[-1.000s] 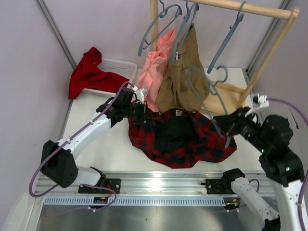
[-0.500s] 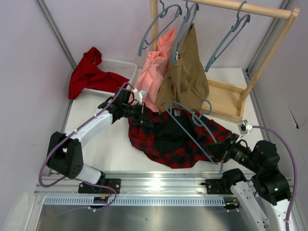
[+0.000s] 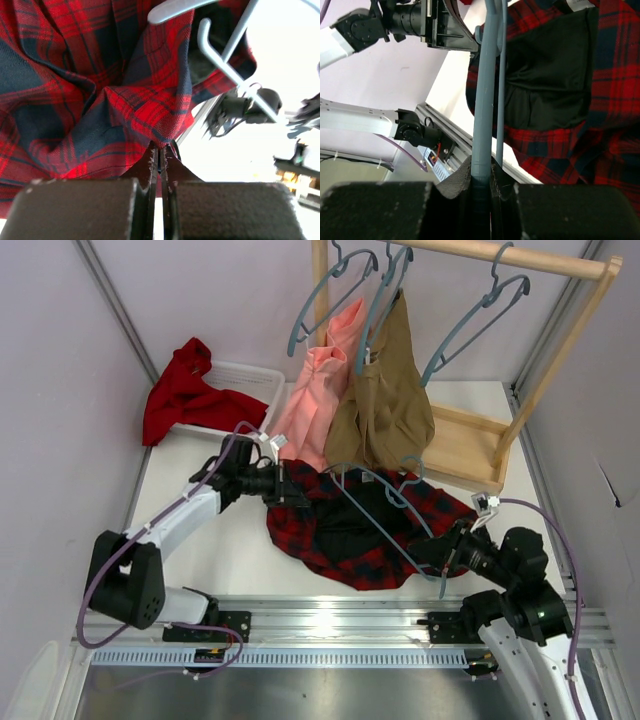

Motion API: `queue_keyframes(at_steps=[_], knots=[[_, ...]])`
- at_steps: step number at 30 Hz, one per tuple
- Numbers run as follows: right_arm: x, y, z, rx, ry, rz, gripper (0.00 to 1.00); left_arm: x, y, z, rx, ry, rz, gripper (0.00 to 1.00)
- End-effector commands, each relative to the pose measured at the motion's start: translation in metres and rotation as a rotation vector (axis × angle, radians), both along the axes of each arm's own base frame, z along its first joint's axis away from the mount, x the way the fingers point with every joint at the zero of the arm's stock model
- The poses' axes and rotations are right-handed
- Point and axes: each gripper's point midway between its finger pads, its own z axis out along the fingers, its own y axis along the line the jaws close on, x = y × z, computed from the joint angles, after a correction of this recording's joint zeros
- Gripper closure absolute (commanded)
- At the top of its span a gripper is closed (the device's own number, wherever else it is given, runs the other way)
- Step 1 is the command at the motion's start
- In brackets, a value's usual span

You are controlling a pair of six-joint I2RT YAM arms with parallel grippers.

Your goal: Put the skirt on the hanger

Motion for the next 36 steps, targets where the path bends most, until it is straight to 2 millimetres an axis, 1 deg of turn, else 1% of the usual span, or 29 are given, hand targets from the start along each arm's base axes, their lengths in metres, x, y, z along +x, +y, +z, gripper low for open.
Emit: queue_keyframes(at_steps=[1,2,3,4,5,6,8,11,12,13,14,15,16,17,18,19,20,21,22,28,31,36], knots=[[-0.001,0.011,0.015,0.079,-0.078,0.067,1.00,0.004,0.001,0.021,-0.099,-0.013,0.072,1.00],[-0.002,0.012,0.018,0.095,-0.088,0.071,1.00,0.005,-0.001,0.022,-0.129,-0.022,0.081,1.00],[-0.003,0.012,0.025,0.110,-0.131,0.078,1.00,0.003,-0.004,0.030,-0.171,0.020,0.112,1.00],[-0.004,0.013,0.028,0.116,-0.148,0.080,1.00,0.000,-0.004,0.028,-0.196,0.049,0.131,1.00],[-0.004,0.014,0.026,0.116,-0.153,0.089,1.00,0.002,-0.008,0.038,-0.259,0.062,0.151,1.00],[-0.004,0.015,0.028,0.119,-0.170,0.097,1.00,0.002,-0.009,0.043,-0.284,0.067,0.158,1.00],[-0.002,0.016,0.025,0.121,-0.177,0.103,1.00,0.005,-0.009,0.047,-0.302,0.077,0.189,1.00],[0.000,0.020,0.032,0.147,-0.217,0.116,1.00,0.007,-0.006,0.052,-0.309,0.119,0.255,1.00],[-0.002,0.024,0.034,0.155,-0.227,0.133,1.00,0.010,-0.005,0.057,-0.323,0.115,0.275,1.00],[-0.001,0.025,0.033,0.149,-0.228,0.136,1.00,0.010,-0.002,0.059,-0.340,0.122,0.295,1.00],[0.005,0.025,0.029,0.134,-0.219,0.116,1.00,0.011,-0.001,0.063,-0.362,0.149,0.318,1.00],[0.001,0.030,0.025,0.121,-0.210,0.139,1.00,0.015,0.001,0.065,-0.369,0.142,0.344,1.00],[0.003,0.031,0.022,0.096,-0.221,0.141,1.00,0.019,0.007,0.067,-0.370,0.139,0.373,1.00],[0.009,0.031,0.018,0.074,-0.214,0.115,1.00,0.021,0.011,0.070,-0.368,0.126,0.393,1.00],[0.002,0.036,0.016,0.060,-0.211,0.149,1.00,0.025,0.015,0.072,-0.364,0.116,0.419,1.00],[0.003,0.037,0.013,0.034,-0.228,0.151,1.00,0.028,0.021,0.073,-0.363,0.118,0.440,1.00],[0.009,0.035,0.012,0.011,-0.231,0.113,1.00,0.029,0.023,0.074,-0.366,0.120,0.447,1.00],[0.010,0.036,0.010,-0.003,-0.237,0.112,1.00,0.031,0.027,0.075,-0.369,0.118,0.461,1.00],[0.007,0.038,0.011,-0.008,-0.247,0.126,1.00,0.030,0.029,0.073,-0.365,0.124,0.467,1.00],[0.018,0.044,0.007,-0.051,-0.271,0.120,1.00,0.029,0.037,0.071,-0.358,0.117,0.470,1.00],[0.020,0.043,0.011,-0.066,-0.292,0.116,1.00,0.030,0.044,0.066,-0.360,0.125,0.486,1.00],[0.021,0.043,0.004,-0.081,-0.277,0.116,1.00,0.033,0.049,0.073,-0.380,0.110,0.490,1.00]])
